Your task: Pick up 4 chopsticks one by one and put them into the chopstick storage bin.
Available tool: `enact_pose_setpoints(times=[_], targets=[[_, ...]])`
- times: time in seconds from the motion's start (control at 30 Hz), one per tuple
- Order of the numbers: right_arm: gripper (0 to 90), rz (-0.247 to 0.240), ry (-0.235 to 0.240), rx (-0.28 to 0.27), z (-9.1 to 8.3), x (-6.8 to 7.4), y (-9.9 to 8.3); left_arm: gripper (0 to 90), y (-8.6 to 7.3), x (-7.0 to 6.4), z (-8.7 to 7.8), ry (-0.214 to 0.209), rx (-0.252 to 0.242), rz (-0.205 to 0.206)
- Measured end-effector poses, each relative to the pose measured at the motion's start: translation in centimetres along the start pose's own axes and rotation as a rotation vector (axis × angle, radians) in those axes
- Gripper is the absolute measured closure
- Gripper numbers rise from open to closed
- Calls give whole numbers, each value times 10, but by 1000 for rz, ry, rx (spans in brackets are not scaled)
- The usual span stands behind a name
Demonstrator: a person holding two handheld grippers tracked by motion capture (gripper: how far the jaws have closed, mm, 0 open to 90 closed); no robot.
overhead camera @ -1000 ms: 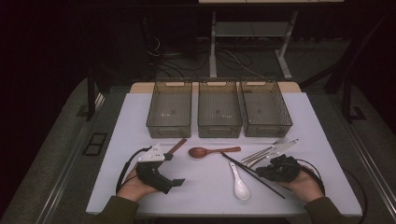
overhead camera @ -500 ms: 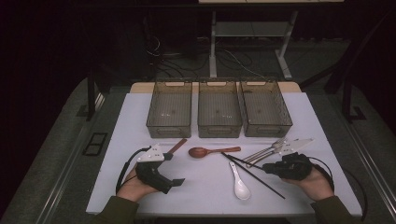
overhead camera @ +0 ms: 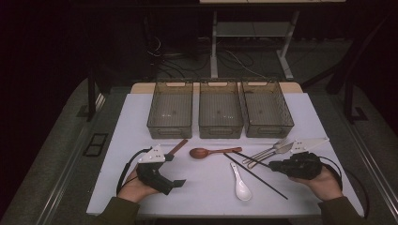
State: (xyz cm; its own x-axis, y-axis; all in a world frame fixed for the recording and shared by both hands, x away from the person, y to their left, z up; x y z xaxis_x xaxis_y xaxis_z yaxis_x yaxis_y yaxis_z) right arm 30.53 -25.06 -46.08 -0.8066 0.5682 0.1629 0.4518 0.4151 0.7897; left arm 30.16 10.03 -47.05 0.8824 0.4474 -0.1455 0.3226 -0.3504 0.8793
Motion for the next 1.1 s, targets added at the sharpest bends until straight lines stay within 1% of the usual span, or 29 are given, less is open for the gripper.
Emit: enact_pose_setpoints(times=[0.07, 0.27, 0.3, 0.37, 0.4, 0.6, 0.73, 0.83, 0.87, 1.0, 1.07, 1.1], targets=[[864, 0, 9, -11, 0, 1, 3, 0, -1, 1, -1, 2, -3, 1], [864, -5, 11, -28, -1, 1, 8, 0, -2, 1, 0, 3, -2, 3], [864, -4, 14, -38, -1, 1, 11, 0, -2, 1, 0, 3, -2, 3], [864, -9, 9, -44, -1, 0, 14, 0, -2, 1, 0, 2, -2, 7], [864, -7, 10, -46, -1, 1, 15, 0, -2, 1, 0, 3, -1, -1], [864, -13, 6, -64, 1, -1, 25, 0, -3, 2, 1, 7, 1, 2], [864, -17, 2, -73, 5, -2, 33, 0, -4, 2, 1, 10, -2, -6], [864, -19, 2, -79, 7, -3, 38, 0, -5, 3, 1, 21, 2, 3], [864, -21, -1, -82, 9, -3, 43, 0, -5, 3, 1, 20, -4, 4], [864, -14, -10, -81, 15, -5, 49, 0, -4, 3, 1, 27, -22, 2], [864, -11, -13, -80, 19, -5, 53, 0, -4, 3, 1, 31, -32, -5], [864, -12, -16, -81, 21, -6, 55, 0, -6, 4, 1, 30, -29, -14]])
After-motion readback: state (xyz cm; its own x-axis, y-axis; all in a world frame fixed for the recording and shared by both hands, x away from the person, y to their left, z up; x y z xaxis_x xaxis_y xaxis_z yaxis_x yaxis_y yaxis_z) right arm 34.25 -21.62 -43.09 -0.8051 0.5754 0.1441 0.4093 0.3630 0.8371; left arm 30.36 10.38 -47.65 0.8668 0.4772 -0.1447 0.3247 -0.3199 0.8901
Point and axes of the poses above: each handheld gripper's, and its own axes: z roughly forward along the jaws, y roughly out of its top, x roughly to its left, the point moved 8 cm from there along z, roughly forward along the jaws, and after that the axes turned 7 degrees about -x, right-handed, at the moved point
